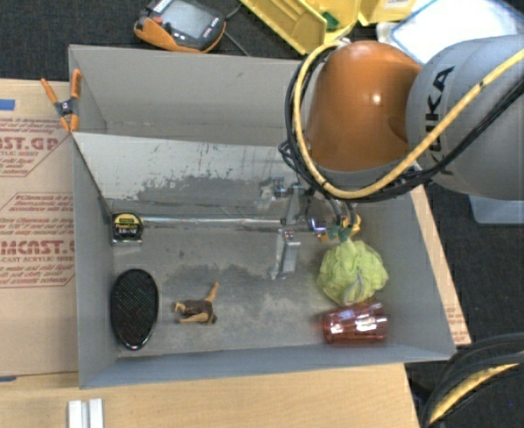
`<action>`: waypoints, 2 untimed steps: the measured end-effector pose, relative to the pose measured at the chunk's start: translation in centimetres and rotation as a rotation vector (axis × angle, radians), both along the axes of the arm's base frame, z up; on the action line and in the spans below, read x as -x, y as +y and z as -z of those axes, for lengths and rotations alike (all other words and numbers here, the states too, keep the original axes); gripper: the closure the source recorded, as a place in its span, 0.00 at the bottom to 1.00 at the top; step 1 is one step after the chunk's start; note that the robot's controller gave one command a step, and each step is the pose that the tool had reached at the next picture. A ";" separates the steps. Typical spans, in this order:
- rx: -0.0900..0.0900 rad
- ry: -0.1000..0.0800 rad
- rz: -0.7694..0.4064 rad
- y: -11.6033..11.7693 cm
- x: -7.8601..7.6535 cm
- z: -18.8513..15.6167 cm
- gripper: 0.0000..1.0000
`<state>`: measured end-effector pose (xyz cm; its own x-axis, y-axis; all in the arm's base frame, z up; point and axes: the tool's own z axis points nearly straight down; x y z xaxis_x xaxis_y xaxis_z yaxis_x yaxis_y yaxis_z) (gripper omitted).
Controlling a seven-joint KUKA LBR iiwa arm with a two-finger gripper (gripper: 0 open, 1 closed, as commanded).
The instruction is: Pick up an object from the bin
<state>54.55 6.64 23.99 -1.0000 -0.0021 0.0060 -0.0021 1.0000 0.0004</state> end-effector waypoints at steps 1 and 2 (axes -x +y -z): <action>-0.001 -0.008 0.002 0.0 -0.1 -0.5 0.00; -0.001 -0.009 -0.202 3.6 0.3 9.1 0.00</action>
Offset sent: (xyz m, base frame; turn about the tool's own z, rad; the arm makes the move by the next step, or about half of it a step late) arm -0.0083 0.0665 -0.1699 -0.3695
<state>54.23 10.26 14.92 -0.9792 -0.2029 -0.0033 -0.2029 0.9792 0.0005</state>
